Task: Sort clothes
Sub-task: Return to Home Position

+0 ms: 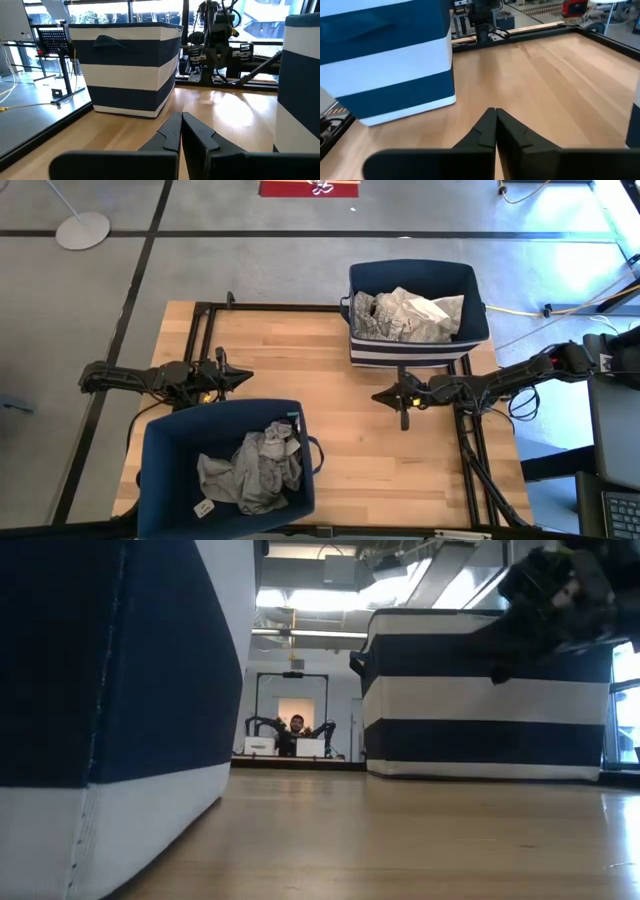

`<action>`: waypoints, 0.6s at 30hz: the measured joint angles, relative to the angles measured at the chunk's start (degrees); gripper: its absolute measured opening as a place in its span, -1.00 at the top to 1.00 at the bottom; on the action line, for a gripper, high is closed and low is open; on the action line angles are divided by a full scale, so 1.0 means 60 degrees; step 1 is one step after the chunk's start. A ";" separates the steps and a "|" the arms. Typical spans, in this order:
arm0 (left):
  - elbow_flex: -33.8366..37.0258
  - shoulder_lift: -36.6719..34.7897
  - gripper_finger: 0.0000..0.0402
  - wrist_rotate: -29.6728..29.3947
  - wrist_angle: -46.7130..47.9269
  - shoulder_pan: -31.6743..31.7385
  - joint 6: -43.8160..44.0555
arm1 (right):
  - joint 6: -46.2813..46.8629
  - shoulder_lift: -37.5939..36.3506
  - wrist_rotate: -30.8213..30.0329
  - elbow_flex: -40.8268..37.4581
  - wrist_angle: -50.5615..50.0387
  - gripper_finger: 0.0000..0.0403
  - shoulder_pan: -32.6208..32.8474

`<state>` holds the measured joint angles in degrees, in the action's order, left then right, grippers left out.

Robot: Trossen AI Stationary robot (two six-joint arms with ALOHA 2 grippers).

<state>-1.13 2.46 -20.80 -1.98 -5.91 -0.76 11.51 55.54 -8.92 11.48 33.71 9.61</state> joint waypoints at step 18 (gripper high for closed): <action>0.0000 0.0000 0.99 0.0000 0.0011 0.0003 -0.0050 | -0.1271 -0.5664 0.0089 -0.1796 -0.3020 0.93 0.0011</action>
<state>-1.13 2.46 -20.80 -1.91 -5.89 -1.06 3.89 21.55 -8.39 0.71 15.59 9.67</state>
